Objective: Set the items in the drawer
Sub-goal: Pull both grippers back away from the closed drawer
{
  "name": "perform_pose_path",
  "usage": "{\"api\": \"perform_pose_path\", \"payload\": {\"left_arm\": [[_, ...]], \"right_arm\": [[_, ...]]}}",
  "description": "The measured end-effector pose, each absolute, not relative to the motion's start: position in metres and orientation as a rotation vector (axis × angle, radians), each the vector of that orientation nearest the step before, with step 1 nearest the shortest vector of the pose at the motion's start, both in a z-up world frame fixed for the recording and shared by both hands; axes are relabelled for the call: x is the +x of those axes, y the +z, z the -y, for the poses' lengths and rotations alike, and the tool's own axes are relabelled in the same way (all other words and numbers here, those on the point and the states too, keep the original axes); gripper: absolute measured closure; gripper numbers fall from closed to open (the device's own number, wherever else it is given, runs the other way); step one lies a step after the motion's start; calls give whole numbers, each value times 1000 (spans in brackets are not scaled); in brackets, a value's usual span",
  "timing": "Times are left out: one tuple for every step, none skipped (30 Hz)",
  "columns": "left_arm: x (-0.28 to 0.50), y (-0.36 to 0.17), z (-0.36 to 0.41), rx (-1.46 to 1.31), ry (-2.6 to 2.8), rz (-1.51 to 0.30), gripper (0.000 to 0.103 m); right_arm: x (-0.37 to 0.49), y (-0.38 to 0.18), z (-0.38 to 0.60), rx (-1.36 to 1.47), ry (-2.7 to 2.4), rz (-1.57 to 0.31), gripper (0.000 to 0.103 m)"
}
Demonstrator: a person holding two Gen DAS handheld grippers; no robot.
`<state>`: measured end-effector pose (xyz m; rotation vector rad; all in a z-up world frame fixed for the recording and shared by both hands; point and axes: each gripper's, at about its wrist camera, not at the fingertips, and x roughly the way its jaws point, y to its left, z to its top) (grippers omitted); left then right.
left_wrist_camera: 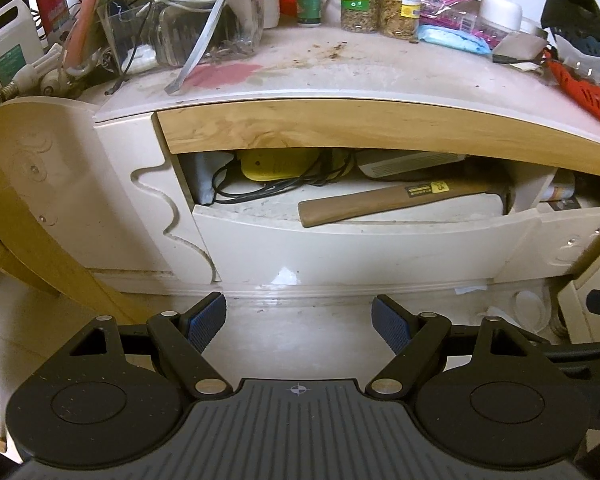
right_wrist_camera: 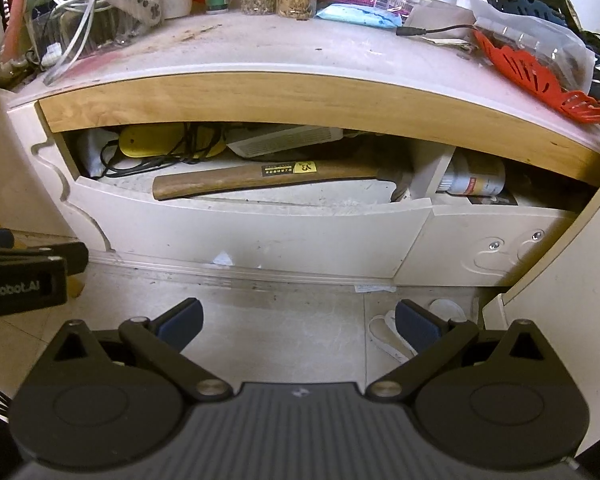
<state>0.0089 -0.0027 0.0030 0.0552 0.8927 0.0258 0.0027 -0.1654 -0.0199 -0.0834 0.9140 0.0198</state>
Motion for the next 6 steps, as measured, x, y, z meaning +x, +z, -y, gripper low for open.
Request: {"api": "perform_pose_path", "payload": {"left_arm": [[8, 3, 3, 53, 20, -888, 23], [8, 3, 3, 51, 13, -882, 23], [6, 4, 3, 50, 3, -869, 23], [5, 4, 3, 48, -8, -857, 23], [4, 4, 4, 49, -14, -849, 23], [4, 4, 5, 51, -15, -847, 23]], "right_arm": [[2, -20, 165, -83, 20, -913, 0], [1, -19, 165, -81, 20, -912, 0], [1, -19, 165, -81, 22, -911, 0], [0, -19, 165, -81, 23, -912, 0], [0, -19, 165, -81, 24, -912, 0], [0, -19, 164, -81, 25, -912, 0]]}}
